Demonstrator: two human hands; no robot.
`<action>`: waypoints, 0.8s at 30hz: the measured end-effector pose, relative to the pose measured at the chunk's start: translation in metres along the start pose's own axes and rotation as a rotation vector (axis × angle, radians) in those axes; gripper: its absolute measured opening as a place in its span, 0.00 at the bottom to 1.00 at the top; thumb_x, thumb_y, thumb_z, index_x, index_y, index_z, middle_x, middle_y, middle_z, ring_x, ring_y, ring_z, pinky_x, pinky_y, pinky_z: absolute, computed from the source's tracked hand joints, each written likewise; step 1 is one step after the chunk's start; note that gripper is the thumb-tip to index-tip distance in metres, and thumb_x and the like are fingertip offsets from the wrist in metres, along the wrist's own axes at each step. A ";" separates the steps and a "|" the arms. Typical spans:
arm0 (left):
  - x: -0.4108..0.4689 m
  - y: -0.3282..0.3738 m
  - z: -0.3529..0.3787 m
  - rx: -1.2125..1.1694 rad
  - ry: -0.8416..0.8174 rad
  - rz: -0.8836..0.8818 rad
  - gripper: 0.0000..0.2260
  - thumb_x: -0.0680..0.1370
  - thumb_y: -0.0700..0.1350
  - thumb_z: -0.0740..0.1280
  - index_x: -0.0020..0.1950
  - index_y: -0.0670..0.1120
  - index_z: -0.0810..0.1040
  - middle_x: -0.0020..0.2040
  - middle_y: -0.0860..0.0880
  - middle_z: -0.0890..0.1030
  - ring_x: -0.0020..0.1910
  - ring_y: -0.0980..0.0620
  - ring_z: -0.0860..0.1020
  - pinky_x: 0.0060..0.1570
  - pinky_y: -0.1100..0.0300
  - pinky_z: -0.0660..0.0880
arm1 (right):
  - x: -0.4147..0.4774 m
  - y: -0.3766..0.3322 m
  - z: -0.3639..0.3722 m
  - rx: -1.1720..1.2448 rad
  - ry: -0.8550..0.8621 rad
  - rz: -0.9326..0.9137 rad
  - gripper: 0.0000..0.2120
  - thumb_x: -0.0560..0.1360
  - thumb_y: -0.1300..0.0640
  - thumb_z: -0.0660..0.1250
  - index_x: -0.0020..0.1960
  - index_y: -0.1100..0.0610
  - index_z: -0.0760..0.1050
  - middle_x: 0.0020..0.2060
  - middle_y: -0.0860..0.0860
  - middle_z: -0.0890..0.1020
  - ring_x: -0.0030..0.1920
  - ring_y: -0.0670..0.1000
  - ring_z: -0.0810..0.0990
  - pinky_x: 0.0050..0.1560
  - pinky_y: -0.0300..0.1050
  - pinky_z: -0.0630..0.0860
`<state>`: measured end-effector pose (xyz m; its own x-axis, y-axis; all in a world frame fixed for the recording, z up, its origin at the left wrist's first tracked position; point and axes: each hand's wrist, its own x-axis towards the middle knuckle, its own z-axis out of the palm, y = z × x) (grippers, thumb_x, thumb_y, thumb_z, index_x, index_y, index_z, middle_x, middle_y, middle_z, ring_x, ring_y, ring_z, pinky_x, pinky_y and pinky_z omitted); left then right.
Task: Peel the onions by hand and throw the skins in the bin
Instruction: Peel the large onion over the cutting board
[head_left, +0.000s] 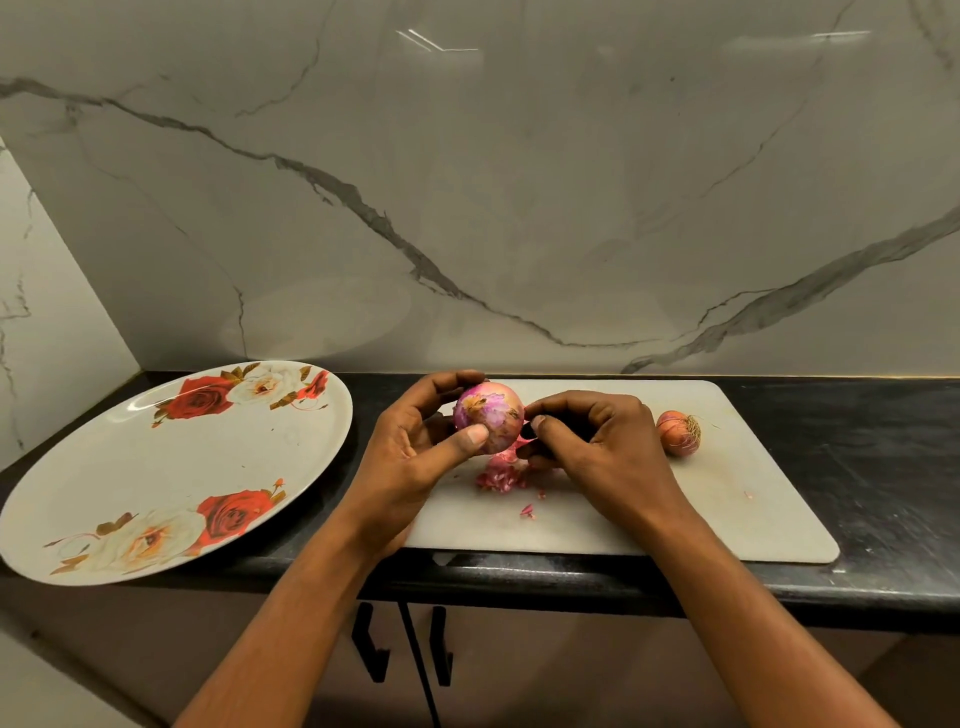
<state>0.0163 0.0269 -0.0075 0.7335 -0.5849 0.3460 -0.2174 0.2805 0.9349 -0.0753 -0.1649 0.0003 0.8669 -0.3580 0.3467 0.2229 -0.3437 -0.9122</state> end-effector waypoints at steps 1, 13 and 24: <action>0.000 0.000 0.000 -0.001 -0.001 -0.001 0.23 0.77 0.36 0.74 0.71 0.46 0.77 0.67 0.45 0.80 0.65 0.41 0.81 0.60 0.49 0.82 | 0.000 0.000 0.000 0.010 -0.005 0.021 0.08 0.81 0.66 0.69 0.54 0.60 0.87 0.42 0.54 0.89 0.42 0.52 0.90 0.46 0.52 0.87; 0.000 0.000 0.002 0.087 -0.035 0.006 0.26 0.77 0.35 0.74 0.75 0.44 0.76 0.68 0.46 0.80 0.67 0.42 0.81 0.64 0.47 0.80 | 0.000 -0.013 -0.003 0.236 -0.204 0.168 0.14 0.81 0.63 0.71 0.63 0.50 0.82 0.48 0.52 0.90 0.47 0.55 0.90 0.47 0.44 0.86; -0.002 0.002 0.002 0.170 -0.060 0.008 0.26 0.77 0.37 0.75 0.75 0.45 0.76 0.70 0.48 0.79 0.67 0.43 0.80 0.64 0.42 0.80 | 0.001 -0.008 -0.006 0.271 -0.213 0.175 0.15 0.80 0.63 0.71 0.66 0.58 0.83 0.50 0.55 0.89 0.51 0.56 0.89 0.50 0.47 0.86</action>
<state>0.0134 0.0274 -0.0059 0.6927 -0.6293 0.3525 -0.3320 0.1556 0.9303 -0.0790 -0.1682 0.0092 0.9691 -0.1931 0.1537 0.1484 -0.0415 -0.9880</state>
